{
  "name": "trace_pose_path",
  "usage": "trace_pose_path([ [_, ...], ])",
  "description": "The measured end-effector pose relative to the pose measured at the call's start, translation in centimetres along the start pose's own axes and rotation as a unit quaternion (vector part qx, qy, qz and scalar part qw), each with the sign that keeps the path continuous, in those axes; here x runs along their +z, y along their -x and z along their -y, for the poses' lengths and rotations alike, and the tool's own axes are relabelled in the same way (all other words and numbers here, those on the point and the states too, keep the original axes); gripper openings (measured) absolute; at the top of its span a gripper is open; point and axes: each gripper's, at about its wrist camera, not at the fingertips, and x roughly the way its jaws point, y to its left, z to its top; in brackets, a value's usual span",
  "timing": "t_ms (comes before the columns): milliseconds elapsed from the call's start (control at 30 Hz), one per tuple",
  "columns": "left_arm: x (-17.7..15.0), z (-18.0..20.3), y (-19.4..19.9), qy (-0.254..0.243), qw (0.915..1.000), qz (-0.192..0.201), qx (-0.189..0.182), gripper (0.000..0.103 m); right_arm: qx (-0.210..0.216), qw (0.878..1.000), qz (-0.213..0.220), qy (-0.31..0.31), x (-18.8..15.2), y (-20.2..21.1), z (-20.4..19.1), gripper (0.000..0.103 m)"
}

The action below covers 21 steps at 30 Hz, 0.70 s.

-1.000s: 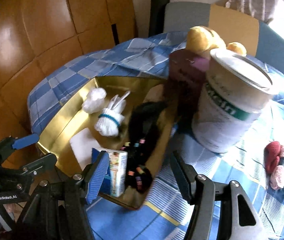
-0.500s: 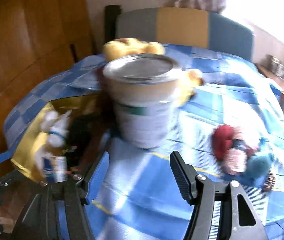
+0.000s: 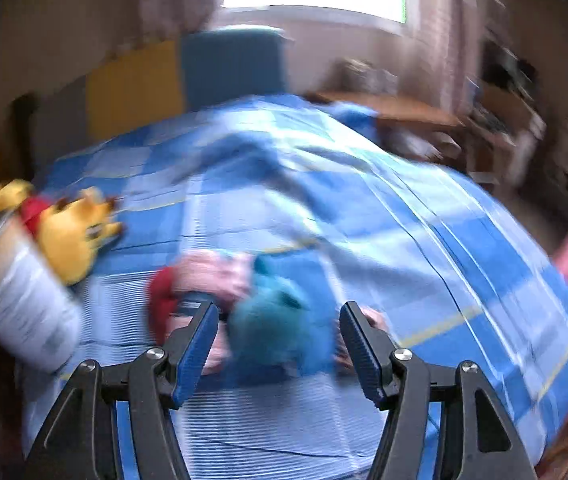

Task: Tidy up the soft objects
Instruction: 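Move both grippers back toward the plush toys on the bed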

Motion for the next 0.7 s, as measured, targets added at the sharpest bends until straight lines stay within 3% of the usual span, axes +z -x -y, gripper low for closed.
trace_pose_path([
  [100, 0.5, 1.6, -0.7, -0.016, 0.9998, -0.007, -0.01, 0.084, 0.021, 0.996, -0.011, -0.081, 0.4, -0.6, 2.8, 0.064],
  [400, 1.9, 6.4, -3.2, -0.066, 0.9967, -0.024, -0.04, 0.084, 0.038, 0.993, -0.026, -0.104, 0.1, -0.5, 3.3, 0.064],
  [700, 2.4, 10.2, -5.5, -0.101, 0.9921, -0.044, -0.061, 0.084, 0.055, 0.982, -0.039, -0.179, 0.0, -1.0, 6.1, 0.064],
])
